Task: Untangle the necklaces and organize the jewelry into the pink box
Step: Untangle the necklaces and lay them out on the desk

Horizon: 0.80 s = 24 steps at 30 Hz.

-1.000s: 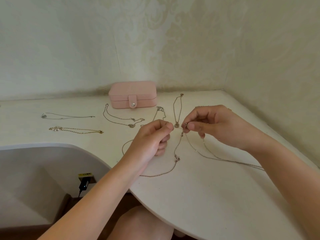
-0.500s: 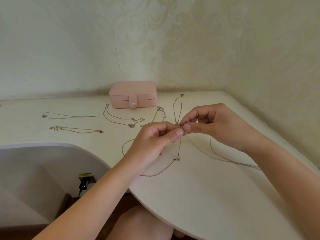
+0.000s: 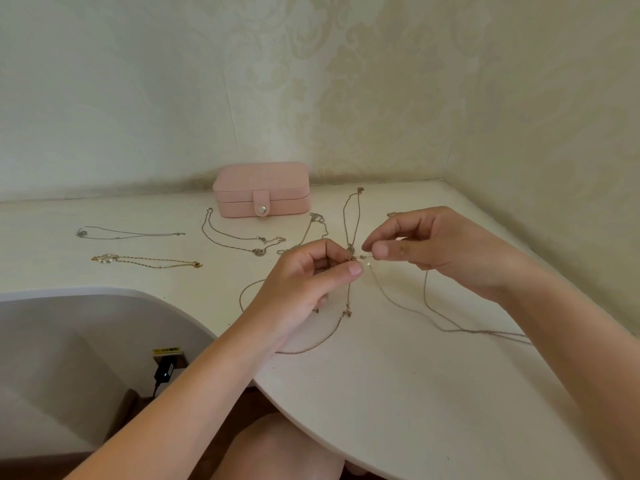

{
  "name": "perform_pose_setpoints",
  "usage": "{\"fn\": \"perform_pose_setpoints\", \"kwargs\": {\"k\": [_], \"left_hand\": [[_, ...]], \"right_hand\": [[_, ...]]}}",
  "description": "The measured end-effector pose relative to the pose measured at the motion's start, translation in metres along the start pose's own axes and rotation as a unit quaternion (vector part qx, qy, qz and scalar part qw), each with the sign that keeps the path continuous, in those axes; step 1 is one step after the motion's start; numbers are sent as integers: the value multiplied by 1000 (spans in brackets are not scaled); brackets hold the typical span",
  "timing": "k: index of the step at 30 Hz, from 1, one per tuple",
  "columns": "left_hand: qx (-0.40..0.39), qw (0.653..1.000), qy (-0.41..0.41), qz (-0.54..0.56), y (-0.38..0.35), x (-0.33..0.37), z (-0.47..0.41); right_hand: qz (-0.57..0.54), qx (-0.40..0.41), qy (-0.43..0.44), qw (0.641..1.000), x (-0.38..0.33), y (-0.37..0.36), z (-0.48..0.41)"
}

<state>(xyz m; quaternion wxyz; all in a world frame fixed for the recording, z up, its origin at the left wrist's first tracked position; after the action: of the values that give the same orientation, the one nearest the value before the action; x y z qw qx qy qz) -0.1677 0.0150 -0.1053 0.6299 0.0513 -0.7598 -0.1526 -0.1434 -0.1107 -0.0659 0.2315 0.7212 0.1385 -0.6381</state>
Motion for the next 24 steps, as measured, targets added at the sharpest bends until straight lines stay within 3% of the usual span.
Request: {"fn": "perform_pose_setpoints", "kwargs": {"k": [10,24], "left_hand": [[-11,1000,-2,26,-2,-2,-1],[2,999,36,-6,-2,-10,-2]], "right_hand": [[74,-5,-28,997,7,1,-2],[44,1,12,999,0,2,-1]]}}
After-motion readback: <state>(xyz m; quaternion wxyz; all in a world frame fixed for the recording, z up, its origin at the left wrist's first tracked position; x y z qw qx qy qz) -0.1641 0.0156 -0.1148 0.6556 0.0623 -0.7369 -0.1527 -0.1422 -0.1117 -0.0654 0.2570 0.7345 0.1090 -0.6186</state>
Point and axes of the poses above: each hand's wrist, its own z-axis away from the middle knuckle, its own y-axis out of the back of the hand, x = y × z, the point moved 9 cm from there along -z, towards the middle knuckle, and after that the axes turned 15 degrees about -z, right-handed, at the moved point
